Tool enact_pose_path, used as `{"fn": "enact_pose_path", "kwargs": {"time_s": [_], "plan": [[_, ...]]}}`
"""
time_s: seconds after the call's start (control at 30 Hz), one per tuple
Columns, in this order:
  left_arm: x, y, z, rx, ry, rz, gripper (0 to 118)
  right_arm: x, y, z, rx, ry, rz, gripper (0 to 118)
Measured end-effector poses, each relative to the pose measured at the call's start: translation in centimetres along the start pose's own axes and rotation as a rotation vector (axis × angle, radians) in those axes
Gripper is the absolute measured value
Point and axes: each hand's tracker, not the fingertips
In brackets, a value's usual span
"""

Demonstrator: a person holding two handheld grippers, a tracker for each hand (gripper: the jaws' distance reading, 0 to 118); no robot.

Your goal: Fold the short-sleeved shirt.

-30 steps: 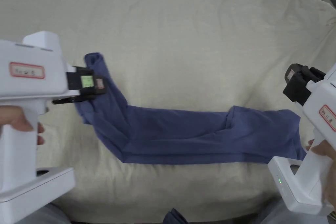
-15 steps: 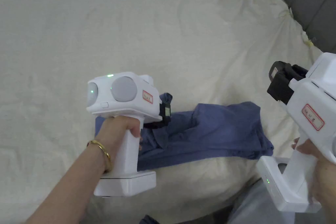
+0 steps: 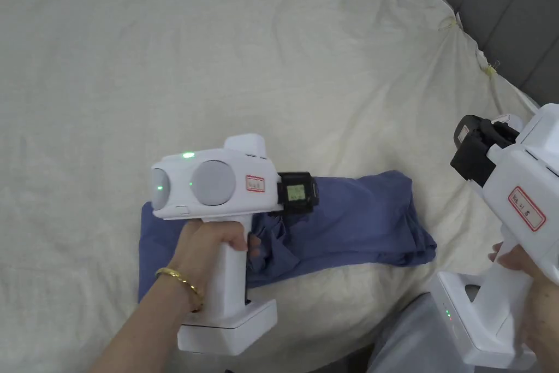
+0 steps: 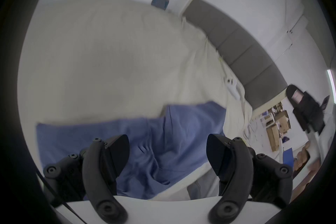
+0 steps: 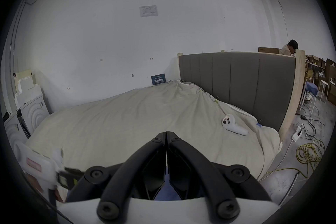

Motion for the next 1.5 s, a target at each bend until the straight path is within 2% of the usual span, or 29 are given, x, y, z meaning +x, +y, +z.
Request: {"fn": "enact_pose_path", "kwargs": {"time_s": [0.03, 0.07, 0.1, 0.13, 0.23, 0.27, 0.37, 0.5, 0.6, 0.77, 0.97, 1.0, 1.03, 1.1, 1.27, 1.3, 1.33, 1.37, 1.4, 1.47, 1.5], "plan": [[-0.2, 0.4, 1.2, 0.05, 0.033, -0.024, 92, 0.0, 0.0, 0.1, 0.001, 0.001, 0.001, 0], [-0.4, 0.5, 2.2, 0.098, 0.093, -0.054, 87, -0.1, 0.0, 0.2, 0.003, 0.002, 0.0, 0], [-0.7, 0.5, 2.9, 0.145, 0.159, -0.078, 75, 0.0, 0.0, 0.3, 0.004, 0.006, -0.004, 0], [-1.0, 0.4, 3.6, 0.197, 0.228, -0.105, 50, 0.1, -0.1, 0.4, 0.004, 0.01, -0.009, 0], [-1.9, -0.8, 3.4, 0.228, 0.386, -0.154, 20, 0.1, -0.1, 0.6, 0.002, 0.013, -0.016, 0], [-2.4, -1.5, 3.1, 0.198, 0.415, -0.14, 2, 0.2, -0.1, 0.6, 0.001, 0.013, -0.017, 0], [-3.2, -3.9, 1.3, 0.055, 0.301, -0.098, 0, 0.4, -0.2, 0.5, -0.007, 0.009, -0.018, 0], [-2.7, -7.4, -0.7, -0.04, 0.29, -0.105, 0, 0.9, -0.6, 0.8, -0.011, 0.003, -0.033, 0], [-1.1, -9.3, -1.8, -0.07, 0.223, -0.107, 0, 1.2, -0.9, 0.9, -0.025, -0.007, -0.031, 0], [3.1, -10.7, -3.8, -0.053, 0.294, -0.335, 0, 1.7, -1.3, 1.4, -0.044, -0.021, -0.033, 0], [5.6, -10.6, -4.6, -0.058, 0.237, -0.382, 0, 1.8, -1.2, 2.0, -0.04, -0.038, -0.036, 0], [5.9, -10.5, -4.5, -0.058, 0.203, -0.376, 0, 1.8, -1.1, 2.1, -0.038, -0.038, -0.037, 0], [6.0, -10.4, -4.2, -0.073, 0.105, -0.347, 0, 1.7, -1.1, 2.1, -0.037, -0.038, -0.037, 0], [5.8, -9.6, -3.4, -0.104, -0.03, -0.23, 0, 1.6, -1.1, 2.1, -0.037, -0.032, -0.034, 0], [2.2, -5.9, 1.1, 0.05, -0.089, -0.054, 0, 0.8, -0.9, 2.2, -0.042, -0.009, -0.016, 0], [0.7, -4.8, 2.4, 0.083, -0.101, -0.01, 3, 0.5, -0.9, 2.2, -0.043, -0.001, -0.009, 0], [-1.0, -3.8, 3.6, 0.106, -0.11, 0.033, 11, 0.2, -0.8, 2.1, -0.044, 0.005, -0.002, 0], [-2.6, -2.9, 4.6, 0.124, -0.116, 0.07, 31, 0.1, -0.8, 2.0, -0.044, 0.009, 0.003, 0], [-4.2, -2.1, 5.7, 0.148, -0.125, 0.099, 55, -0.1, -0.7, 1.8, -0.044, 0.014, 0.004, 0], [-7.5, -0.8, 7.1, 0.134, -0.123, 0.105, 113, -0.5, -0.6, 1.6, -0.043, 0.026, 0.0, 0], [-9.1, -0.5, 7.9, 0.13, -0.111, 0.118, 118, -0.7, -0.6, 1.5, -0.044, 0.032, 0.0, 0]]}}
